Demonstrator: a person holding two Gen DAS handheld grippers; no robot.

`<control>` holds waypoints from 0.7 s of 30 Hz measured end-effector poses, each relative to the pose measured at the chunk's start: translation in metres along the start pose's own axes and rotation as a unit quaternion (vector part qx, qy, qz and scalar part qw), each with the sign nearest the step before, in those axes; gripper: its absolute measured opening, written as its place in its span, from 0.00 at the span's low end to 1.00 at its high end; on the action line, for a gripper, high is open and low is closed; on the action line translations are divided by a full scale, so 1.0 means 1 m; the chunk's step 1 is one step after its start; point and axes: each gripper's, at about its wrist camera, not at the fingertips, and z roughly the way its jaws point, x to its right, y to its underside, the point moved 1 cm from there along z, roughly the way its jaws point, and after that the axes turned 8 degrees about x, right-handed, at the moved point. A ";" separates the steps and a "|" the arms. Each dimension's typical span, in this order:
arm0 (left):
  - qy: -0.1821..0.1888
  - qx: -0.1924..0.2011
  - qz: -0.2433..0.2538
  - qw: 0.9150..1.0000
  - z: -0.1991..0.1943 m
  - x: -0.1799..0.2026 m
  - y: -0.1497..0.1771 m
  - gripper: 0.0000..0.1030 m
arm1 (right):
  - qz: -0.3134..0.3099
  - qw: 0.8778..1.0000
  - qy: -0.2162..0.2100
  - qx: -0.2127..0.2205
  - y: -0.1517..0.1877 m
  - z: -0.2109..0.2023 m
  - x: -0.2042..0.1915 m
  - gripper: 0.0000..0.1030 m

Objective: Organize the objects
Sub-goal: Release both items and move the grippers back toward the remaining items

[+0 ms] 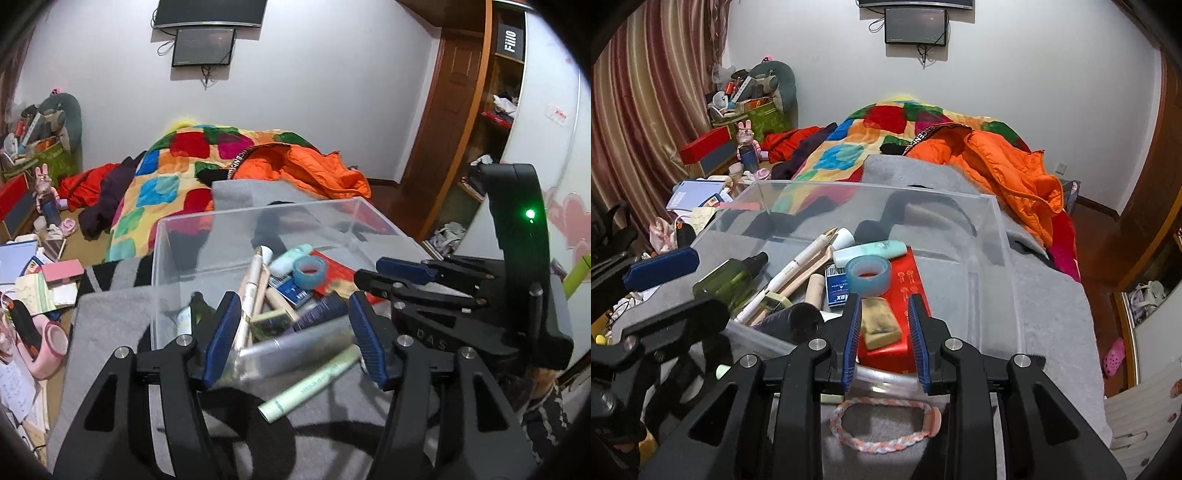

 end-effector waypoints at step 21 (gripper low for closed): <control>-0.024 -0.110 0.051 0.992 0.026 0.011 0.072 0.58 | 0.001 0.999 0.033 -0.006 0.067 -0.048 0.017 0.50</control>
